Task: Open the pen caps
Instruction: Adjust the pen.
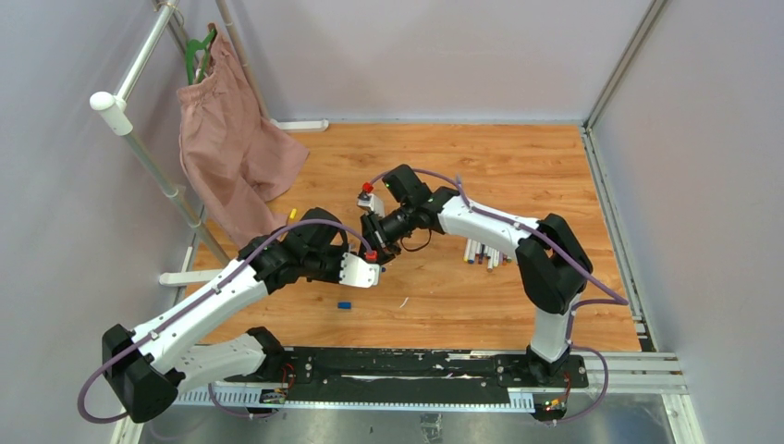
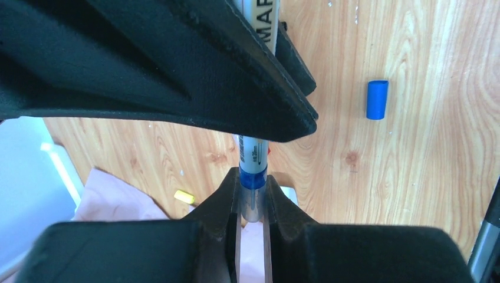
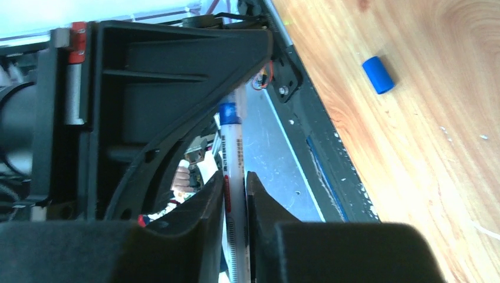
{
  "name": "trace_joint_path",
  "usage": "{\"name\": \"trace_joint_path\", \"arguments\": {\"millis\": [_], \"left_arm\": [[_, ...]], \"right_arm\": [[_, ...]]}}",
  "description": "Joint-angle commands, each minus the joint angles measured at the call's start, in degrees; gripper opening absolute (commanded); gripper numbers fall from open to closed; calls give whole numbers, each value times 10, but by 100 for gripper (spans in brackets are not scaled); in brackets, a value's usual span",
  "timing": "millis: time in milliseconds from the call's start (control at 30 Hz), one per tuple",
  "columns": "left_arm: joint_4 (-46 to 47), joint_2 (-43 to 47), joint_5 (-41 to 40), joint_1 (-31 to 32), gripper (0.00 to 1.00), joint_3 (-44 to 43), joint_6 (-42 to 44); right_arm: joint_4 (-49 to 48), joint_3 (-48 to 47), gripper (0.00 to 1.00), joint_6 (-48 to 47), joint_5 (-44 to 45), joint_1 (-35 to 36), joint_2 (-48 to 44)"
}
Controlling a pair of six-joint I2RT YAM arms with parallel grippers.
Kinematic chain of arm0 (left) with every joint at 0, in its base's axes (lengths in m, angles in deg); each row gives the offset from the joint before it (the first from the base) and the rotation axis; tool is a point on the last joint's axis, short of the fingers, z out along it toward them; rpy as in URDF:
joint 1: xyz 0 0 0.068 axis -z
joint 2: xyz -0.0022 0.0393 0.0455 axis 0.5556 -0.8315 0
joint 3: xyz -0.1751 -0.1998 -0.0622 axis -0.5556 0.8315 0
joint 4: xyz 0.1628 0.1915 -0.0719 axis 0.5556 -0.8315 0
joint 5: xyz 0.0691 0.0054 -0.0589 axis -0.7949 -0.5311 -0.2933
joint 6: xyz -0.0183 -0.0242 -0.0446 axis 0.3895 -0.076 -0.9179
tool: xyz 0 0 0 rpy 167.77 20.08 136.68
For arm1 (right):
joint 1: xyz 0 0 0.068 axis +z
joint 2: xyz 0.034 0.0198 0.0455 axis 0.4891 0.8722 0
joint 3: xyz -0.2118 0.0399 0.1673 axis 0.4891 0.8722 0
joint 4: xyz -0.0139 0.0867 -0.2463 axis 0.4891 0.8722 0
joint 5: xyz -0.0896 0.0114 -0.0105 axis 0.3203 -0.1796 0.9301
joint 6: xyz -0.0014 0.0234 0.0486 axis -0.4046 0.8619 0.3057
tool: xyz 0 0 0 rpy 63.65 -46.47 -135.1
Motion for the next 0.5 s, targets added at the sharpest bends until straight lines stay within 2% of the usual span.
{"name": "trace_joint_path", "arguments": {"millis": [0,33,100,167,267,333,467], "left_arm": [[-3,3,2,7,0,-7,2],[-6,3,3,7,0,-11,0],[-17,2,7,7,2,-22,-5],[-25,4,10,7,14,-35,-16],[-36,14,14,7,35,-52,-34],[-48,19,24,7,46,-68,-43],[-83,19,54,3,55,-98,-51]], "right_arm": [[-13,16,11,-7,-43,11,-9],[-13,25,4,-13,-44,9,-13],[-15,47,0,-28,-49,1,-26],[-35,76,0,-34,-59,-12,-45],[-113,137,0,-1,-87,-31,-80],[-139,171,0,7,-107,-38,-95],[-154,200,0,-1,-133,-44,-113]]}}
